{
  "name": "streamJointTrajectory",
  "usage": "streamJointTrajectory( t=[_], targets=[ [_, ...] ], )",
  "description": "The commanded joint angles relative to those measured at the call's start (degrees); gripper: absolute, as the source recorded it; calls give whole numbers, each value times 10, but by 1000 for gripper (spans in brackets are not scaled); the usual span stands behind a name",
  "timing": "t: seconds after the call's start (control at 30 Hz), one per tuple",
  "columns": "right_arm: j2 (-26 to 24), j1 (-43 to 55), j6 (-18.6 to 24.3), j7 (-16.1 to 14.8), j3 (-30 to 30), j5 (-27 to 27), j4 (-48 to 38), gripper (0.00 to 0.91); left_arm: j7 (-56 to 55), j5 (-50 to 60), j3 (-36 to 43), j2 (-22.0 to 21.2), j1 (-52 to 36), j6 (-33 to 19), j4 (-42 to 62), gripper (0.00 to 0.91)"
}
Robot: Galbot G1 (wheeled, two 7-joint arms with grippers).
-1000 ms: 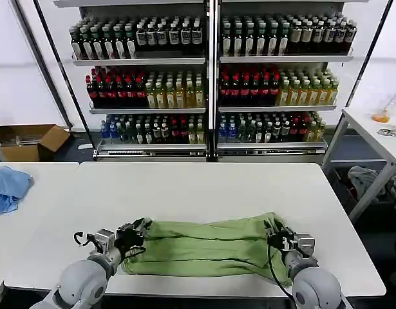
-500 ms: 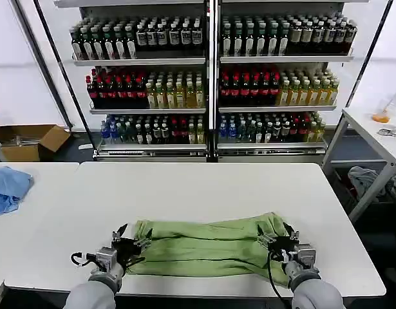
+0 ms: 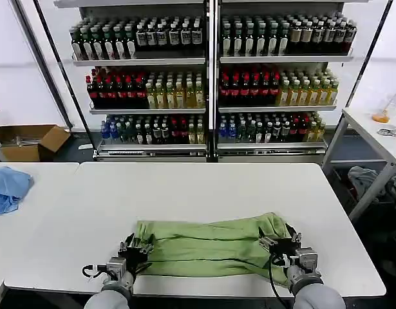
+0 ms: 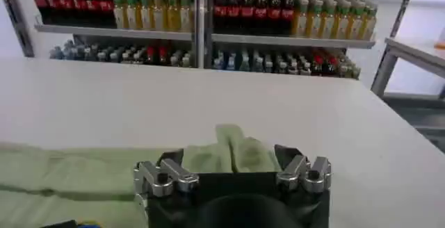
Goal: Fold and organize the clothes.
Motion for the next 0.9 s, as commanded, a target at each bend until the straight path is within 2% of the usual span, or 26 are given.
streamJointTrajectory(
  t=[0.03, 0.27, 0.37, 0.63, 0.77, 0.9],
  targets=[
    [0, -2, 2, 1, 0, -4, 0, 907, 4, -8, -5, -25, 18, -20, 23, 20],
    [2, 2, 3, 3, -1, -2, 2, 907, 12, -38, -36, -4, 20, -29, 17, 20],
    [1, 3, 4, 4, -1, 0, 3, 907, 19, -53, -68, 30, 16, -32, 10, 20],
    [-1, 7, 7, 4, 1, 4, 8, 907, 31, -128, -222, 138, 0, -31, 17, 20],
    [-4, 7, 8, 5, 3, 7, 11, 907, 39, -155, -290, 173, -1, -29, 21, 20],
    [-8, 5, 8, 6, 5, 8, 15, 907, 40, -269, -318, 180, -1, -7, -21, 20]
  ],
)
